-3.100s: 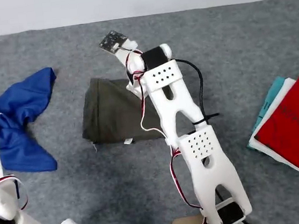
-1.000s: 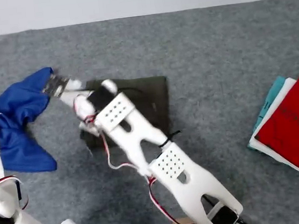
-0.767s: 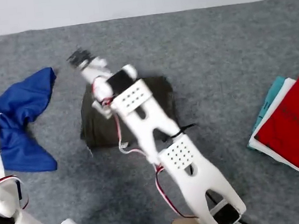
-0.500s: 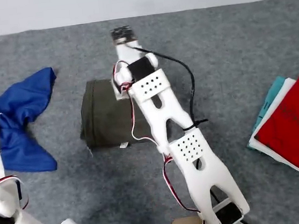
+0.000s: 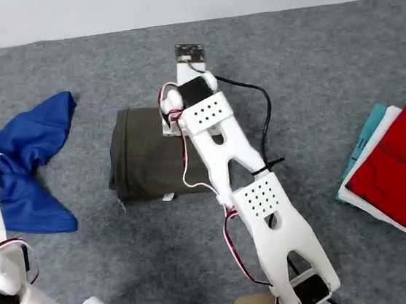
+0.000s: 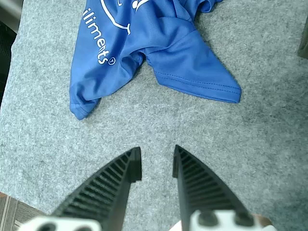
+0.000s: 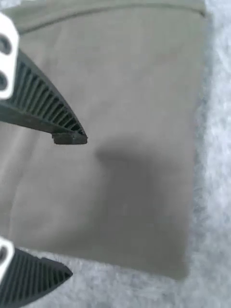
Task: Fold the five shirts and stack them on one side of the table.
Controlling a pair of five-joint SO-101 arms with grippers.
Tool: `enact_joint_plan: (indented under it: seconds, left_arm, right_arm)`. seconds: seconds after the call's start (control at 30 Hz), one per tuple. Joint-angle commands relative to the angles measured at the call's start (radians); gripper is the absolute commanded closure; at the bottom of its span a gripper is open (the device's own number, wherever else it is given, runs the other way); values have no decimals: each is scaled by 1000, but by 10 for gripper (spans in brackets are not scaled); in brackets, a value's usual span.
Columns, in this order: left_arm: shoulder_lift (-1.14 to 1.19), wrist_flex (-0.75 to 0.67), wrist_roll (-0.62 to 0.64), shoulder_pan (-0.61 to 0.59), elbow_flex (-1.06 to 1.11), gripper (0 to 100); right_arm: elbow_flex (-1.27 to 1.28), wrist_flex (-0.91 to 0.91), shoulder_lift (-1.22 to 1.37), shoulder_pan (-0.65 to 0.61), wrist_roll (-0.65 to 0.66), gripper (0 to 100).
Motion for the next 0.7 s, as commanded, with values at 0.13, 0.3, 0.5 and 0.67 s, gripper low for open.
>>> enact_joint_plan:
  seconds: [0.13,0.3,0.5,0.67]
  left_arm:
    - [-3,9,0,-2,30,881]
    - [-5,9,0,-2,33,881]
    - [-5,8,0,0,35,881]
    - [-5,-8,0,3,35,881]
  right_arm:
    - [-6,42,-84,38,-11,623]
    - [132,41,-209,33,-9,623]
    - [370,35,-314,35,32,623]
    - [370,12,-272,33,32,622]
